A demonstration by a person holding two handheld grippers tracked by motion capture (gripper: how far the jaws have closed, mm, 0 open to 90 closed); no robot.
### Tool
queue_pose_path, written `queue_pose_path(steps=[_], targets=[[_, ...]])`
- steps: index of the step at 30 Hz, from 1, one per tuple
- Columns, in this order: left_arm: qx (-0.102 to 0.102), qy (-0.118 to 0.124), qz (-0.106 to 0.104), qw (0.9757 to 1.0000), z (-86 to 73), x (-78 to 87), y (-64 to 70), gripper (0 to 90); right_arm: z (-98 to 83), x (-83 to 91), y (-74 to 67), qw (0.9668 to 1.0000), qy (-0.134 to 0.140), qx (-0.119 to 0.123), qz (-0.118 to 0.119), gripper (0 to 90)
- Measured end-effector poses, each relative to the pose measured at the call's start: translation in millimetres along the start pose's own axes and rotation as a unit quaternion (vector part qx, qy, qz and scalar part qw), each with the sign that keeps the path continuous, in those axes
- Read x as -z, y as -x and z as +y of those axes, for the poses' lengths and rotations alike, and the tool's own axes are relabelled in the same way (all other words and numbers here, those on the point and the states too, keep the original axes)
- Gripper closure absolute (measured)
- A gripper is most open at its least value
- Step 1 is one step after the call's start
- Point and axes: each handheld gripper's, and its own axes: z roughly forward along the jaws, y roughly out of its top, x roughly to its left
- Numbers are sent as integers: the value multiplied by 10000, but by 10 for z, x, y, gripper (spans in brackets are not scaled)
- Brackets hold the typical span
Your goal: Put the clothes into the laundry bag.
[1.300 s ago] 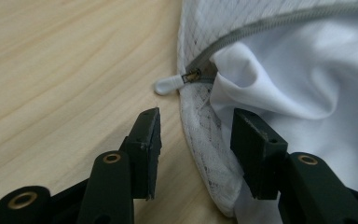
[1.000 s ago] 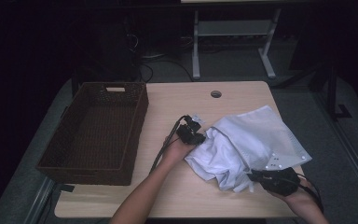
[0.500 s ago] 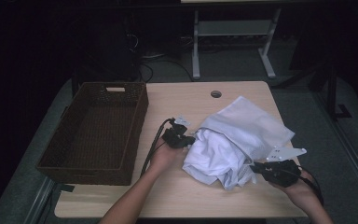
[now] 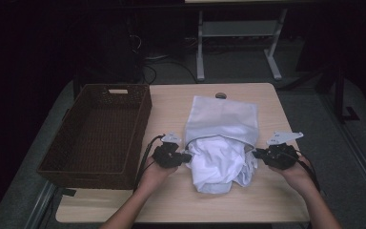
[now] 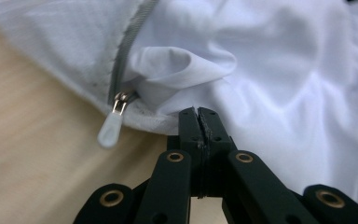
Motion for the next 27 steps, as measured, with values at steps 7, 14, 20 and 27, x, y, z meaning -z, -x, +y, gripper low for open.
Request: queue_pose_path(steps=[7,14,20,27], targets=[[-180,7,-152,9997,-181,65,248,893,34,-114,100,9996,37,-263,7,767],[-175,9,-296,9994,-224,64,223,894,204,231,-160,9967,627,-319,399,581],[-225,8,-286,9993,-225,71,234,893,501,111,-639,9911,688,226,1113,525],[-273,20,-299,9992,-230,75,232,893,866,-250,-961,9875,591,611,1324,494]])
